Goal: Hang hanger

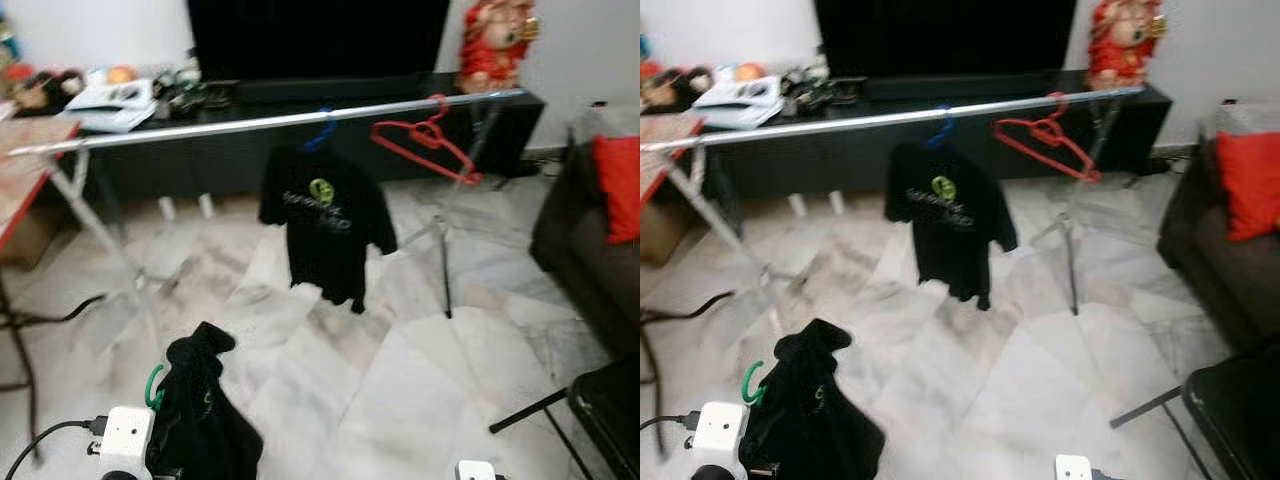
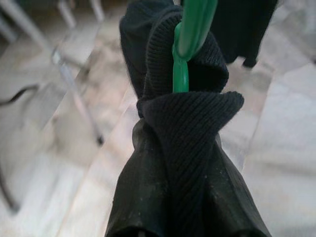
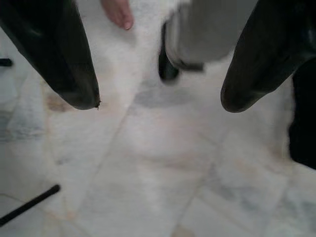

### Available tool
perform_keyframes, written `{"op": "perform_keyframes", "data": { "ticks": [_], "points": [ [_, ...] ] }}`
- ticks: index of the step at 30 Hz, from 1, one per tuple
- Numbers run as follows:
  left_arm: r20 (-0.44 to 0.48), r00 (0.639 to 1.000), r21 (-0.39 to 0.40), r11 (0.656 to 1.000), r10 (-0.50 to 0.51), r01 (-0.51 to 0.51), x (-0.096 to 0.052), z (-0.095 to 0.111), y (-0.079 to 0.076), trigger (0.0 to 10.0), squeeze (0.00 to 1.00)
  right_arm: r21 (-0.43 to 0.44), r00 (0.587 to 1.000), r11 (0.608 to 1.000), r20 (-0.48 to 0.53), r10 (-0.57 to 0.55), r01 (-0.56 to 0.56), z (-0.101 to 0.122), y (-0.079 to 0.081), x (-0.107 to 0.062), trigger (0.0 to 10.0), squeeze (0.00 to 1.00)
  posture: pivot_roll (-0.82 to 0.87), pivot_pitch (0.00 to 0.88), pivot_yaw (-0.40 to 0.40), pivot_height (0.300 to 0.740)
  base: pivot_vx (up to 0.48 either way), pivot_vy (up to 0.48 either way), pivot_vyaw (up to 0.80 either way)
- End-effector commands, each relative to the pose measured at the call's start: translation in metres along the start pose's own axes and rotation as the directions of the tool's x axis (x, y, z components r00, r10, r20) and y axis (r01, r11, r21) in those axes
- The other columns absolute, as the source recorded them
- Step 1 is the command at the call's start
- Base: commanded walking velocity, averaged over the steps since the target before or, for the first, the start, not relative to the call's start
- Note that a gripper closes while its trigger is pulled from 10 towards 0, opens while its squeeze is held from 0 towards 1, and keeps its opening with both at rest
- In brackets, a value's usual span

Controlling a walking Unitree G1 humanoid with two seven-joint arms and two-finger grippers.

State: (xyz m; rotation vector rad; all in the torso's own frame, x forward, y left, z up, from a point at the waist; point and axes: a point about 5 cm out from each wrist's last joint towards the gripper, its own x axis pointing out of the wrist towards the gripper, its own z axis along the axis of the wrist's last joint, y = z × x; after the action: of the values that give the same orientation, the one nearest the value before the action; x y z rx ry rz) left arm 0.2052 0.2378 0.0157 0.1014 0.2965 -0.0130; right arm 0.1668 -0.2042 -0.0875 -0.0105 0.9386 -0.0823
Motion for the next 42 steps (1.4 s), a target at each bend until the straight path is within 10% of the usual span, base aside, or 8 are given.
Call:
{"op": "perform_keyframes", "data": {
  "ticks": [1,42],
  "points": [
    [0.021,1.000,-0.001,1.000,0.004,-0.004,0.000,0.005,0.001,10.0,0.00,0.005,1.000,1.000,-0.016,0.003,-0.003,-0.002,0.002,0.000,10.0,0.00,-0.04,0.062,0.024,0.740,0.420,0.000,0.00],
    [0.013,0.999,-0.009,0.999,-0.034,0.034,0.007,0.009,-0.008,10.0,0.00,-0.029,0.996,0.997,-0.066,0.064,-0.066,-0.022,0.009,-0.005,10.0,0.00,-0.04,0.000,0.037,0.740,0.432,0.000,0.22]
  ]
}}
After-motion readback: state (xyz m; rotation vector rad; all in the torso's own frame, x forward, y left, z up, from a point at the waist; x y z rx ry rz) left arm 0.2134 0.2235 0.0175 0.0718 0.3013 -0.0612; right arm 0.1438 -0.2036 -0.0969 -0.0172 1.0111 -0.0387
